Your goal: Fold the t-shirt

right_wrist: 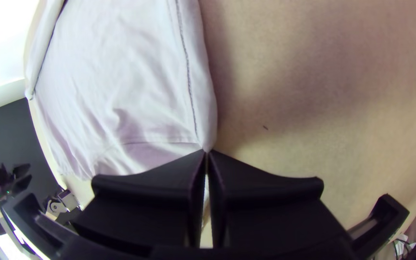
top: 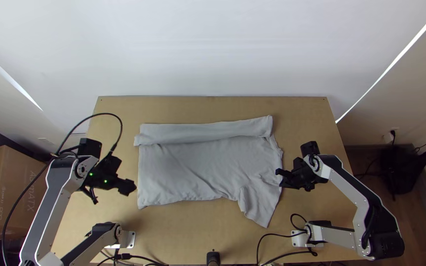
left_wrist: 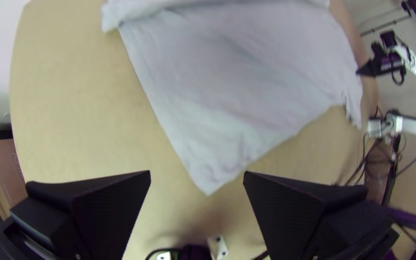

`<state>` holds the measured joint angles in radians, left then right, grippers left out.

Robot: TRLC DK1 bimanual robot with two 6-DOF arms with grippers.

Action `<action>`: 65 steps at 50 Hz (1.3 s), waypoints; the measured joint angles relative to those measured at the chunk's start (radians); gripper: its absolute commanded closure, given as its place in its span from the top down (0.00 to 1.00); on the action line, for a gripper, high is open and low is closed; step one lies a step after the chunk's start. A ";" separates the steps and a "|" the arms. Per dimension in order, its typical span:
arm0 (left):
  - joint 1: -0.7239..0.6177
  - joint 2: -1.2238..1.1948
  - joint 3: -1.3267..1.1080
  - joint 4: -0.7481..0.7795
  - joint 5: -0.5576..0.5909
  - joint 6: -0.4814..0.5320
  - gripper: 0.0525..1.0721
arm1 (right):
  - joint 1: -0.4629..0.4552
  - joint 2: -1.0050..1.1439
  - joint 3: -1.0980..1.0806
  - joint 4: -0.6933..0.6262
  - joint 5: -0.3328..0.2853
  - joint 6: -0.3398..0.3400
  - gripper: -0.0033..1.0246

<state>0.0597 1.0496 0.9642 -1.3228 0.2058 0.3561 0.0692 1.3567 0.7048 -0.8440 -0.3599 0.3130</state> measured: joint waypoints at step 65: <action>-0.322 0.312 -0.224 0.246 -0.166 -0.016 0.03 | -0.069 -0.021 -0.004 -0.004 -0.037 -0.012 0.02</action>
<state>-0.2626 1.3621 0.7403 -1.0767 0.0399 0.3405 0.0006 1.3354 0.7010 -0.8478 -0.3965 0.3012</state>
